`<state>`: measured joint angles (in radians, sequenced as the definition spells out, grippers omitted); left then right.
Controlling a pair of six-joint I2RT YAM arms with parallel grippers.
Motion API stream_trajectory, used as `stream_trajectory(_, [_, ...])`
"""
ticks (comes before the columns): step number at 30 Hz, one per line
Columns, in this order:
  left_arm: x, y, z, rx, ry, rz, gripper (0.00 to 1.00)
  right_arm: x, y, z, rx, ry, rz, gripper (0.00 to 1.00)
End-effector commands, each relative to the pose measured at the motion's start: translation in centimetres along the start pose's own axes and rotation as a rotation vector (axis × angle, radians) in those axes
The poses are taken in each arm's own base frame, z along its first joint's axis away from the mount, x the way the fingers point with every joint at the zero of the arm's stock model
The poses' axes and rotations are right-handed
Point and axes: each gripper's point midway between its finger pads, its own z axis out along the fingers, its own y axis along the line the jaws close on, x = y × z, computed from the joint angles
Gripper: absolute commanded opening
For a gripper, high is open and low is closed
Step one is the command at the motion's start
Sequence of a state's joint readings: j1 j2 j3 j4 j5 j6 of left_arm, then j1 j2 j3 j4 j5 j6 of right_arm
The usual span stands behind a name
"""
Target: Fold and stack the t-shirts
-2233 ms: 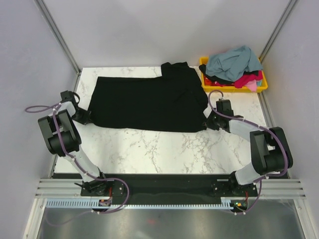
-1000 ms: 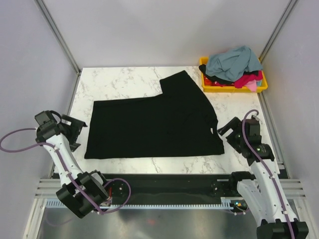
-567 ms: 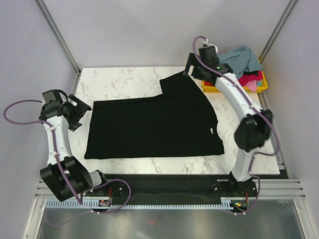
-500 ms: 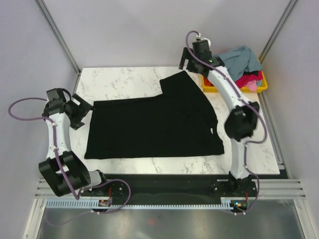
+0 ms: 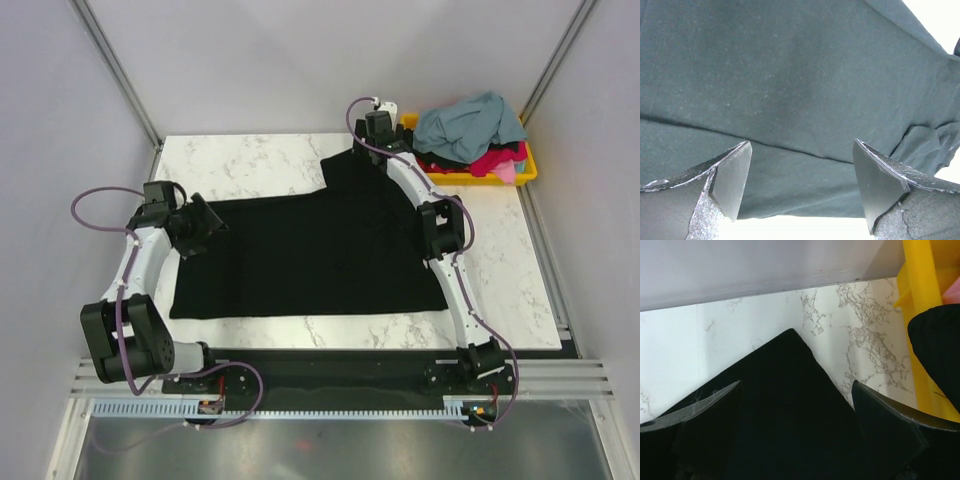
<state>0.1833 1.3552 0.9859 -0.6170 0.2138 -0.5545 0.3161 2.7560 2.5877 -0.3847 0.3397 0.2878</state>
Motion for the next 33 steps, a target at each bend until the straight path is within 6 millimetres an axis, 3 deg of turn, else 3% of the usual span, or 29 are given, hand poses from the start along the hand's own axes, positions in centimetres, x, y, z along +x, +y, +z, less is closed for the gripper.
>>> stream_trajectory(1, [-0.6, -0.7, -0.8, 0.037, -0.058, 0.067, 0.89, -5.0, 0.0, 0.4, -0.013, -0.172, 0.068, 0.98])
stream_trajectory(2, [-0.4, -1.0, -0.8, 0.043, -0.055, 0.074, 0.89, -3.6, -0.1, 1.3, -0.014, -0.152, 0.063, 0.98])
stream_trajectory(5, [-0.2, -1.2, -0.8, 0.05, -0.047, 0.082, 0.89, -2.5, 0.2, 2.0, -0.04, -0.129, 0.088, 0.95])
stream_trajectory(8, [-0.2, -1.2, -0.7, 0.05, -0.047, 0.081, 0.89, -0.7, -0.1, 3.3, -0.088, -0.083, 0.161, 0.85])
stream_trajectory(14, [-0.4, -1.3, -0.6, 0.049, -0.044, 0.076, 0.89, 1.0, 2.9, 2.6, -0.17, -0.036, 0.136, 0.79])
stream_trajectory(17, [-0.3, -1.3, -0.7, 0.05, -0.047, 0.076, 0.89, 2.0, 3.3, 2.7, -0.182, -0.015, 0.135, 0.72])
stream_trajectory(20, [-0.2, -1.2, -0.7, 0.046, -0.047, 0.08, 0.89, 2.6, 3.3, 2.8, -0.189, 0.002, 0.135, 0.62])
stream_trajectory(23, [-0.3, -1.2, -0.8, 0.046, -0.051, 0.079, 0.89, 3.2, 3.5, 2.6, -0.196, 0.024, 0.136, 0.46])
stream_trajectory(24, [-0.3, -1.2, -0.7, 0.042, -0.049, 0.079, 0.89, 3.5, 3.5, 2.6, -0.194, 0.029, 0.131, 0.35])
stream_trajectory(27, [-0.5, -0.9, -0.5, 0.026, -0.051, 0.073, 0.89, 3.0, 2.9, 2.7, -0.169, 0.017, 0.12, 0.14])
stream_trajectory(30, [-1.3, -1.3, -0.6, 0.019, -0.066, 0.068, 0.89, 2.1, 2.4, 2.6, -0.155, -0.006, 0.116, 0.0])
stream_trajectory(33, [-3.6, -2.1, -0.8, 0.002, -0.107, 0.058, 0.89, 0.1, 1.5, 2.1, -0.145, -0.046, 0.115, 0.0])
